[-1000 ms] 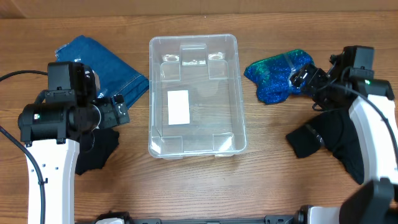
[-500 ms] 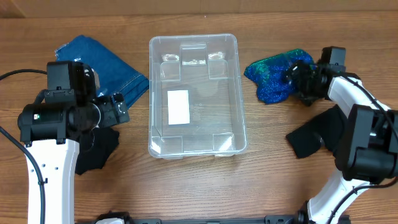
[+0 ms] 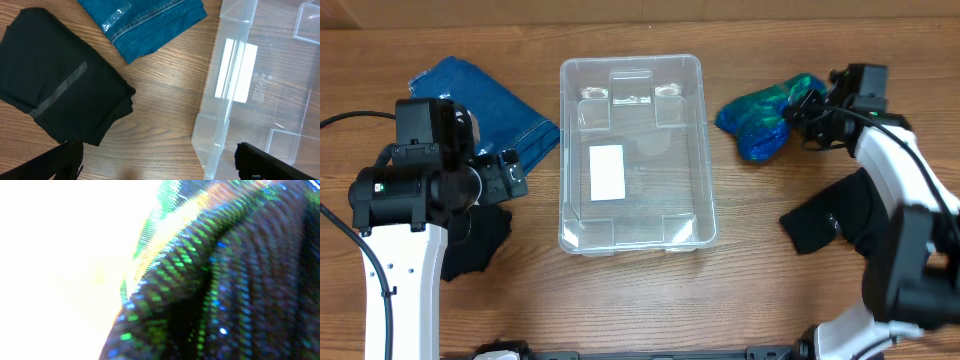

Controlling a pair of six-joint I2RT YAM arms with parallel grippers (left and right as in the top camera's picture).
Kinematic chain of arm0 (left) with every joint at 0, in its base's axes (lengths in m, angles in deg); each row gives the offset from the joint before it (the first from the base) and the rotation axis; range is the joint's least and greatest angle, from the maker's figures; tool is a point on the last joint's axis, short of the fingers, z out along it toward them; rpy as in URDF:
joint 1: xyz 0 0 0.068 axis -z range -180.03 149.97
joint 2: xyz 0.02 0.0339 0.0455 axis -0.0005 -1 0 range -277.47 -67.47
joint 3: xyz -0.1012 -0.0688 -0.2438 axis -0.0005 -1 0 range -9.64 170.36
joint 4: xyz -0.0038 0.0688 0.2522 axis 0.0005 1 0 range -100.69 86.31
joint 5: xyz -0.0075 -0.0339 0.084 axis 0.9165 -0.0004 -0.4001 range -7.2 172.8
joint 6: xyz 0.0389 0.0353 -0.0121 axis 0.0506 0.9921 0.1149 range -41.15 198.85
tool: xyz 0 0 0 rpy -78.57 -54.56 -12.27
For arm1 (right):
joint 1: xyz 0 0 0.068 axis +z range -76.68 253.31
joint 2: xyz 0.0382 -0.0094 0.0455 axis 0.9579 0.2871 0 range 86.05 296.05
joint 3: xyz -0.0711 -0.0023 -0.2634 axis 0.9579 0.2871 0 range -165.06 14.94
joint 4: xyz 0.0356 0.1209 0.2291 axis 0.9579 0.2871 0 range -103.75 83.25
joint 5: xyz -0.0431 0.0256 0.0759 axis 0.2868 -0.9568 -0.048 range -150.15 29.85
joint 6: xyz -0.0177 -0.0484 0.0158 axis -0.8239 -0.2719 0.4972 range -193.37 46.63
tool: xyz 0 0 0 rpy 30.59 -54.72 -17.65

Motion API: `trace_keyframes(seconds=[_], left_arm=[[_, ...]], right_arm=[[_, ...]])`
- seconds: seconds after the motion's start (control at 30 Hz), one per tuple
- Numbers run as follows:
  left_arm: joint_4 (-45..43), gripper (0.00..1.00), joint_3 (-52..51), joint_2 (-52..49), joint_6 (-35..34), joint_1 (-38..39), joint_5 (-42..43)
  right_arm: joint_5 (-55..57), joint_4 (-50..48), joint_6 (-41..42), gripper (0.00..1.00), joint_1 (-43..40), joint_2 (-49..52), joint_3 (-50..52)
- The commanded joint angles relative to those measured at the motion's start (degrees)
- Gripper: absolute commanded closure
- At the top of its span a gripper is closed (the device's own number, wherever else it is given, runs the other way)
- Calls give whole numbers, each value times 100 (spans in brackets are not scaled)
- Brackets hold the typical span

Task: Pack container
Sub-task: 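Lift the sequined garment and drop it into the bin's right side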

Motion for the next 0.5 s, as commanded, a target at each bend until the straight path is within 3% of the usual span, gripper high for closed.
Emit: trace_keyframes(seconds=[0.0,0.2,0.3,0.37,0.47], left_arm=[[-11,0,142,2,129,48,-59],[-52,0,142,2,127,48,-55],[-50,0,142,2,127,48,-55],[-76,0,142,2,125,48,-35],[-111,0,142,2,125,48,-37]], right_arm=[[-55,133,-745,96,160,-1440,-258],[-52,280,-466,96,1187,-2656,-258],[592,98,638,96,2212,-2680,-256],[1919,66,2192,96,3110,-2435,-247],[2243,-197,2586,96,3644,-1969,-247]])
